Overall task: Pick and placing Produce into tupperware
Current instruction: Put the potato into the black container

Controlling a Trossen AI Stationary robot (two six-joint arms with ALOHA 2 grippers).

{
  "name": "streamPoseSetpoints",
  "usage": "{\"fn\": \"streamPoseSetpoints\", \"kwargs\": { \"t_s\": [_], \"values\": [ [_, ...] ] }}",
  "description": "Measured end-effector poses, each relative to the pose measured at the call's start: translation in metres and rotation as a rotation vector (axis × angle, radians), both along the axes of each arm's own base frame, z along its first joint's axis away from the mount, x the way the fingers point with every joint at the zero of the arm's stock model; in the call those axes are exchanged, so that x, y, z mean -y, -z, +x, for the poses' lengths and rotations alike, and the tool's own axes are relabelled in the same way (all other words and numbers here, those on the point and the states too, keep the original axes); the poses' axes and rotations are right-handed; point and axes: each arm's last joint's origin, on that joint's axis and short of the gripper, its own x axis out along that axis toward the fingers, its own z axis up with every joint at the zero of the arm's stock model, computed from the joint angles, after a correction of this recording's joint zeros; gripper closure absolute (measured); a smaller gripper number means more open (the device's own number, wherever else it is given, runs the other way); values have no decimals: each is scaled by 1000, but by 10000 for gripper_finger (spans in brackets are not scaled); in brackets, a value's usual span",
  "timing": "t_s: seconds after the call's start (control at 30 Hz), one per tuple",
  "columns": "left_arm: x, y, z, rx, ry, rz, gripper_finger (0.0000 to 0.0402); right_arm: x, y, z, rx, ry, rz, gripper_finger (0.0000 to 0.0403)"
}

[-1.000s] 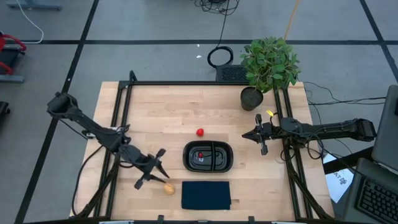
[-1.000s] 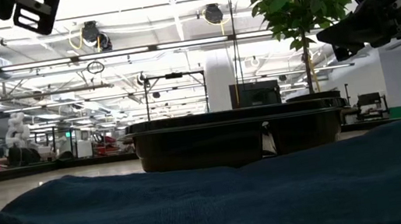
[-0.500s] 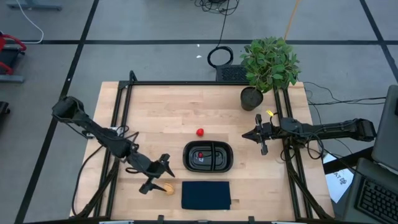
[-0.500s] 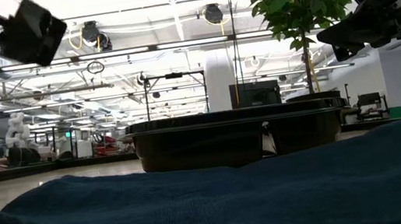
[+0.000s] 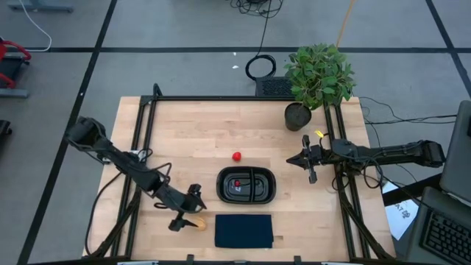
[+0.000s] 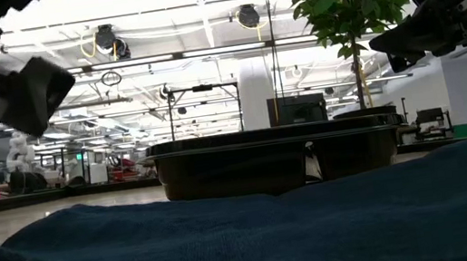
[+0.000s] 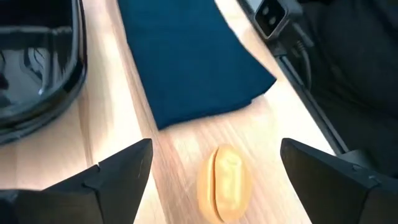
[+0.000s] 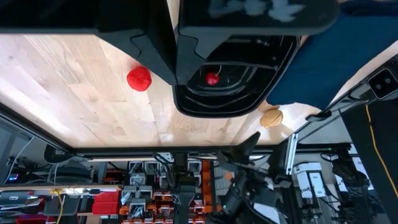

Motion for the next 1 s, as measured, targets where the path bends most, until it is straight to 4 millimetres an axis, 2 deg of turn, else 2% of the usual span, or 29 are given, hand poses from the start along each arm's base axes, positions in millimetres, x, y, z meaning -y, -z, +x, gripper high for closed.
{"fn": "streamPoseSetpoints", "kwargs": {
  "t_s": [0.47, 1.0],
  "values": [
    [6, 23, 2, -106, -42, -3, 47, 0, 0, 0, -2, 0, 0, 403],
    [23, 53, 6, -140, -51, -21, 49, 0, 0, 0, -4, 1, -1, 403]
  ]
}}
